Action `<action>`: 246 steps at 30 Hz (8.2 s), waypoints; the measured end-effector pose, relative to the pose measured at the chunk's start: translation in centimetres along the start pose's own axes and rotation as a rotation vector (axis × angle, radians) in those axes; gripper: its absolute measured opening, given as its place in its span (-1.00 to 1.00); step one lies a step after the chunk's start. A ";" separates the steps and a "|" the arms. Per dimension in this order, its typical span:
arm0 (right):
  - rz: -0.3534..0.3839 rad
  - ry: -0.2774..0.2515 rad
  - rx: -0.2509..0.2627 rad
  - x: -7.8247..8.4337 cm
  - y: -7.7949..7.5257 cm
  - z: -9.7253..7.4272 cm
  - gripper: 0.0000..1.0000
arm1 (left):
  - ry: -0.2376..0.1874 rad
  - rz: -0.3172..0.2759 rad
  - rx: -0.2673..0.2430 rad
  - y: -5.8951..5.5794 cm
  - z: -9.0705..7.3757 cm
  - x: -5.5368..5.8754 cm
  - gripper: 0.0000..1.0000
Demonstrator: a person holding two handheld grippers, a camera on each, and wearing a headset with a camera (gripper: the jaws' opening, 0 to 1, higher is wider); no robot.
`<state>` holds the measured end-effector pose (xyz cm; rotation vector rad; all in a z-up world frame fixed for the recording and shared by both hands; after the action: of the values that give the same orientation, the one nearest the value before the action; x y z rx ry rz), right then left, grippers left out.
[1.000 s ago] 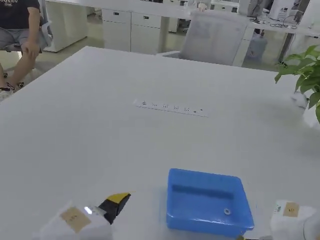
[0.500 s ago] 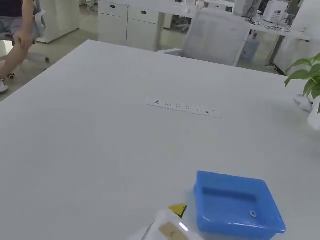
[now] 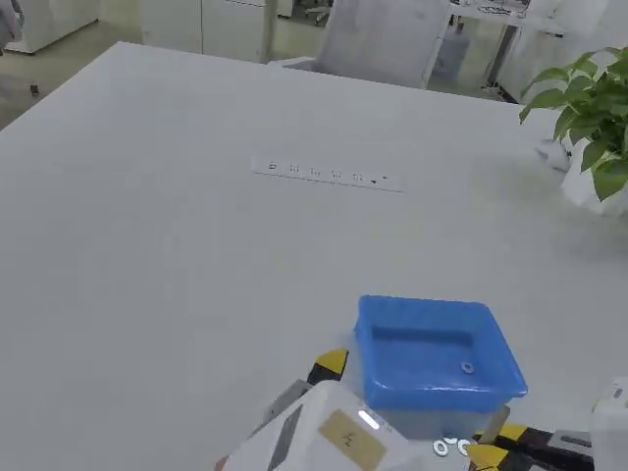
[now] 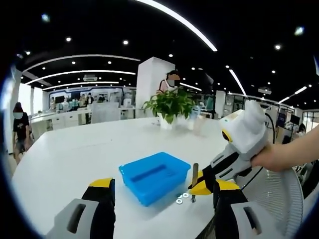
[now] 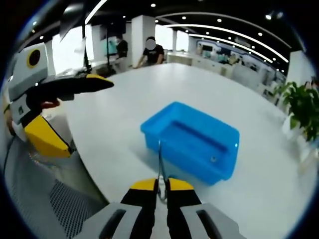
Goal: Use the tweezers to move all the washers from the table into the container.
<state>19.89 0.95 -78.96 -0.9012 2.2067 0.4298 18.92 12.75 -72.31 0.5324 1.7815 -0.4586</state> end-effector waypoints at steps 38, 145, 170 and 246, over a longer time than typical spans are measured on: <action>-0.160 -0.072 -0.367 0.6 -3.1 0.6 -0.93 | -0.003 -0.092 -0.457 4.0 -0.1 0.0 0.80; 0.089 -0.270 -0.166 -4.8 -10.7 5.0 -0.94 | 0.019 -0.184 -0.303 2.3 1.3 0.6 0.57; 0.089 -0.428 -0.225 -7.1 -8.0 -0.3 -0.93 | 0.025 -0.189 -0.284 1.9 1.5 0.6 0.55; -0.359 -0.078 -0.261 0.3 -2.5 0.7 -0.94 | 0.111 -0.153 -0.264 1.7 1.7 1.8 0.39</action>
<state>21.85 -0.61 -79.76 -1.3671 1.8912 0.5752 20.78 13.43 -74.52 0.2417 1.9620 -0.2958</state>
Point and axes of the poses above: the centre of the closed fingertips' face, and the gripper's own axes: z roughly forward along the fingers, y roughly to its left, x roughly out of its underside, the point moved 4 cm from there along -z, roughly backward along the fingers, and after that the axes turned 5 degrees about -x, right-handed, at the moved point
